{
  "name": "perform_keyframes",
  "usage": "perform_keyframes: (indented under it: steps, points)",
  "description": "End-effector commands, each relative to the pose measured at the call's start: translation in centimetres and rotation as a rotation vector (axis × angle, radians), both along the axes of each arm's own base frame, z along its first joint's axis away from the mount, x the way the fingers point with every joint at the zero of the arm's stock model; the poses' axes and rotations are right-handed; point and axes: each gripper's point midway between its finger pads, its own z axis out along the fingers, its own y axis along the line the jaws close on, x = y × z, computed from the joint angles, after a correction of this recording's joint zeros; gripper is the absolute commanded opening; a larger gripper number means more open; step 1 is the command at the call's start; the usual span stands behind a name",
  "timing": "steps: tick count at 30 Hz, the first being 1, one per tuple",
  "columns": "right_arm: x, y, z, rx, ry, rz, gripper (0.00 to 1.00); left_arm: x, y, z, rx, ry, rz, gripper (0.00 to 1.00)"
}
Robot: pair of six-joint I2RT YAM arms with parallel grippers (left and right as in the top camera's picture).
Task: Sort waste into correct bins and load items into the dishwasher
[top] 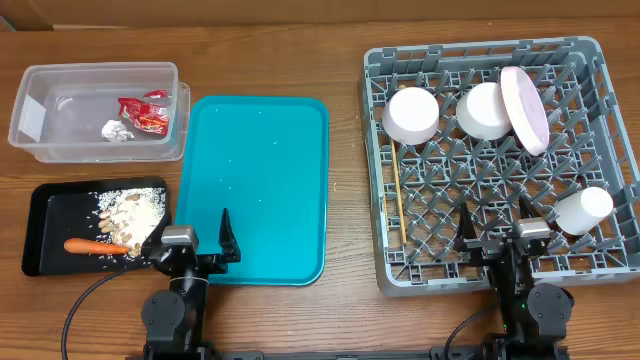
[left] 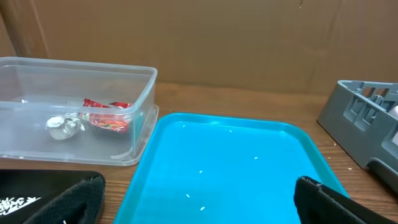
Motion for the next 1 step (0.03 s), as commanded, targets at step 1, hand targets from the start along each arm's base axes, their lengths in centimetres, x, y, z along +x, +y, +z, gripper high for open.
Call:
perform_keyframes:
  steps: [1]
  points:
    - [0.02,0.01,-0.23,-0.001,-0.002,0.002,1.00,-0.02,-0.01,0.08,0.015,-0.007,0.000,1.00]
